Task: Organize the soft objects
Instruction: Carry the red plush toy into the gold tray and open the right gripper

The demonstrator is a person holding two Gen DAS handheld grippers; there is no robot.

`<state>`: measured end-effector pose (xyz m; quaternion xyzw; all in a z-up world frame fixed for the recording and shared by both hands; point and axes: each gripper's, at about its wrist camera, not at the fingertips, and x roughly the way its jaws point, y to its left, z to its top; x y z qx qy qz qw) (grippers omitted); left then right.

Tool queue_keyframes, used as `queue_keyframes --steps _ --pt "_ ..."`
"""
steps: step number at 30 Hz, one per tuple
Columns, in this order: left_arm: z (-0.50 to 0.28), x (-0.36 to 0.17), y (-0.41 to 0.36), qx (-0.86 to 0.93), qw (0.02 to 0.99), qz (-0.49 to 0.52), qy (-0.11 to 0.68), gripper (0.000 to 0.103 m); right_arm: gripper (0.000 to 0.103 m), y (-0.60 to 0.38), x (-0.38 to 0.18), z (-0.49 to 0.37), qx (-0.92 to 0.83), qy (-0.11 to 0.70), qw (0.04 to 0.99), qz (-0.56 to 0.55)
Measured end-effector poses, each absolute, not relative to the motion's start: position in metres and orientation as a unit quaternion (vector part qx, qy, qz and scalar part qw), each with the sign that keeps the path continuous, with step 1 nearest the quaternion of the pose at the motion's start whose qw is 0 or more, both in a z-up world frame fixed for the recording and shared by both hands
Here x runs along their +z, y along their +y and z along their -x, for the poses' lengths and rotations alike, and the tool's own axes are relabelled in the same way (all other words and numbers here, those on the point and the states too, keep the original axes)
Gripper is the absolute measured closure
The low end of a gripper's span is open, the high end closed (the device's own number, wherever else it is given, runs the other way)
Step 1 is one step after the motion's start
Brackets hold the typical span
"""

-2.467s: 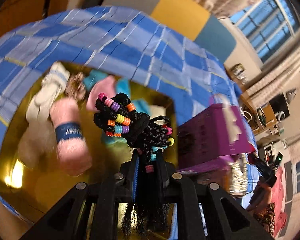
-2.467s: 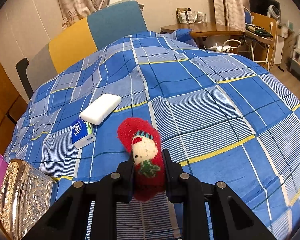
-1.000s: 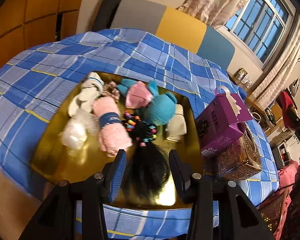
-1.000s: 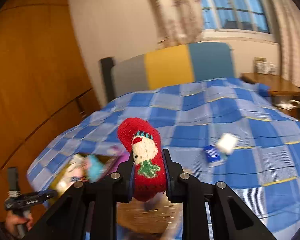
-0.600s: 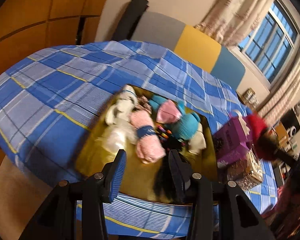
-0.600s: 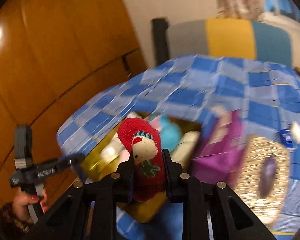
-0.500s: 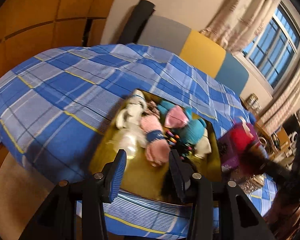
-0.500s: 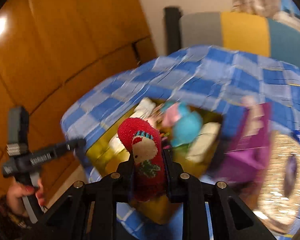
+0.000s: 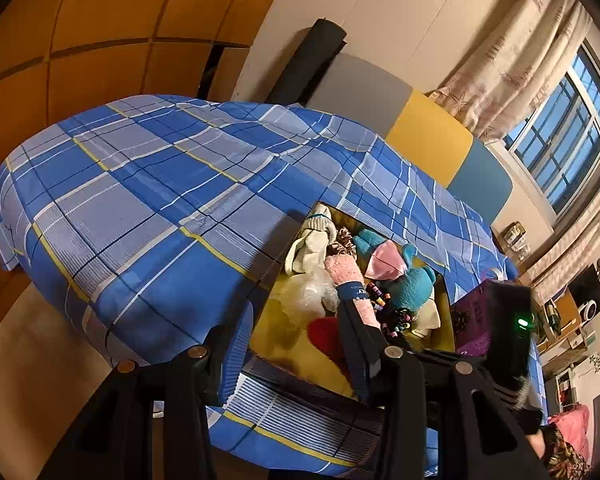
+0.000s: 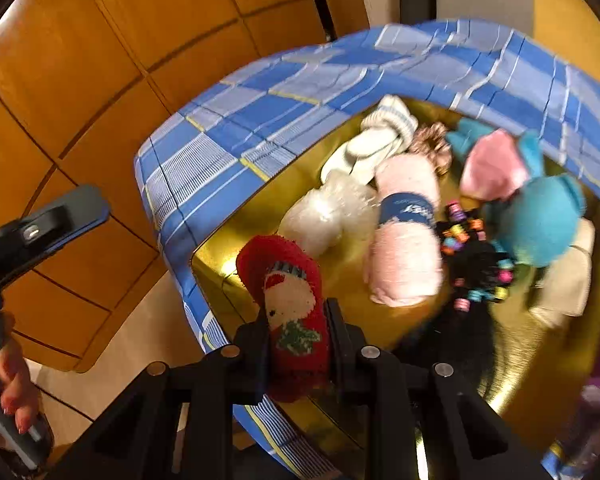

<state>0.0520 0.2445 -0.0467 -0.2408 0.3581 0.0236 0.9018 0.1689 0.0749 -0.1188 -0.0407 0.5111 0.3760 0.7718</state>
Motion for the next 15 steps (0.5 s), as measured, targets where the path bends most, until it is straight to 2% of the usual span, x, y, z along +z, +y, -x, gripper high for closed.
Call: queue_keyframes --steps 7,9,11,13,15 --pt "-0.049 -0.051 0.252 0.027 0.897 0.255 0.359 0.059 0.074 0.097 -0.138 -0.186 0.383 0.543 0.747 0.005" --pt "-0.049 -0.051 0.253 0.028 0.897 0.256 0.358 0.059 0.069 0.102 -0.142 -0.188 0.384 0.55 0.742 -0.004" --pt "-0.049 -0.051 0.252 0.024 0.897 0.258 0.358 0.059 0.05 0.104 -0.141 -0.188 0.389 0.551 0.738 -0.015" --pt "-0.049 -0.051 0.25 0.024 0.897 0.257 0.359 0.059 0.039 0.101 -0.137 -0.187 0.393 0.548 0.738 -0.031" --pt "-0.05 -0.051 0.249 0.022 0.897 0.257 0.358 0.059 0.039 0.093 -0.127 -0.184 0.399 0.538 0.74 -0.053"
